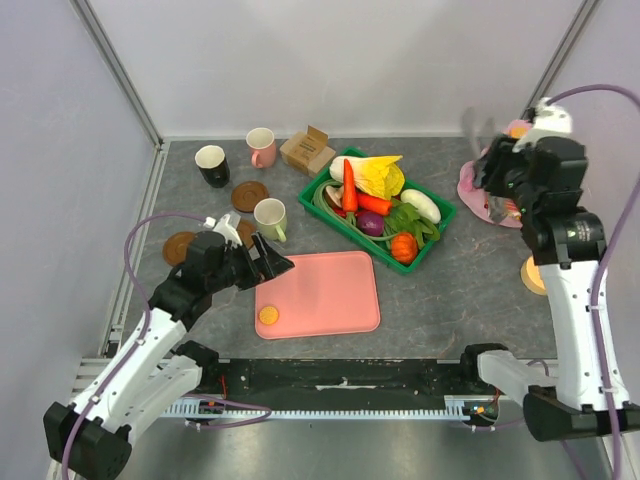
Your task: Serve the afternoon tea
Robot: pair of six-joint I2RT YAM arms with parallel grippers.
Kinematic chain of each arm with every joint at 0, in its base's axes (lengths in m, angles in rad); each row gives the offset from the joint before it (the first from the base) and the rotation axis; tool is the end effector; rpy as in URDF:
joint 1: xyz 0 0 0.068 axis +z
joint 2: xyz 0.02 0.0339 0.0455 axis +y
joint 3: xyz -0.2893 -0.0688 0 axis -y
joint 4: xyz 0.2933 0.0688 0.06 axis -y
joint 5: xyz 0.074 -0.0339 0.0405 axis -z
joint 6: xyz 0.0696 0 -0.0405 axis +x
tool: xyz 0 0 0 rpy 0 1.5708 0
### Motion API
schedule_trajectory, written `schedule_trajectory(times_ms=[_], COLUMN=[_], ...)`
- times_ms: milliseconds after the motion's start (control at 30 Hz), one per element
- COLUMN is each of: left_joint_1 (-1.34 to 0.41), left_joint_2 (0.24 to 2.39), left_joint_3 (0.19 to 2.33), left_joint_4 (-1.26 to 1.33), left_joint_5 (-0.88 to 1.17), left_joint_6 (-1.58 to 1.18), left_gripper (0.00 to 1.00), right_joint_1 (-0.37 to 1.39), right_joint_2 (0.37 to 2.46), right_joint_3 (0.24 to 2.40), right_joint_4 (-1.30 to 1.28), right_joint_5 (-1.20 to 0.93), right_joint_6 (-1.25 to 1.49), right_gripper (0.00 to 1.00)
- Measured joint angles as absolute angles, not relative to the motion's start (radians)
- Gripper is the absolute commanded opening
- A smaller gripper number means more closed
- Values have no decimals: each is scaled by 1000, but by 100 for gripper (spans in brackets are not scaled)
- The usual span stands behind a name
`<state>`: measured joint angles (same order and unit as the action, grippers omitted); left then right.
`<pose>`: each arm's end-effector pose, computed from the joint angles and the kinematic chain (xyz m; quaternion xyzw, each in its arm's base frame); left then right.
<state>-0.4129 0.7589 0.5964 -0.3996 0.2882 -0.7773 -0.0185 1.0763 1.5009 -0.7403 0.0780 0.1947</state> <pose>0.2012 -0.1097 0.2493 -0.0887 0.8646 -0.3722 0.3255 0.2614 -0.0103 0.4991 0.1088 0.8018 0.0202 0.5872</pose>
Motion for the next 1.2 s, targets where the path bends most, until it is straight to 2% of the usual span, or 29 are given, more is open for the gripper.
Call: schedule_trajectory(times_ms=[233, 600, 867, 1200], left_joint_1=[-413, -413, -413, -413], left_joint_2=[671, 604, 603, 593], left_joint_3=[687, 740, 740, 740], left_joint_4=[-545, -727, -760, -777], left_joint_5=[178, 61, 54, 52], left_joint_6=[-776, -776, -777, -777], left_gripper=[96, 96, 96, 96], right_joint_1=[498, 1137, 1336, 1400], right_joint_2=[1061, 1168, 1270, 1391], right_joint_3=[1346, 1032, 989, 989], right_joint_4=[-687, -496, -410, -364], right_joint_5=[128, 208, 219, 245], right_joint_6=[200, 97, 7, -65], right_gripper=[58, 58, 58, 60])
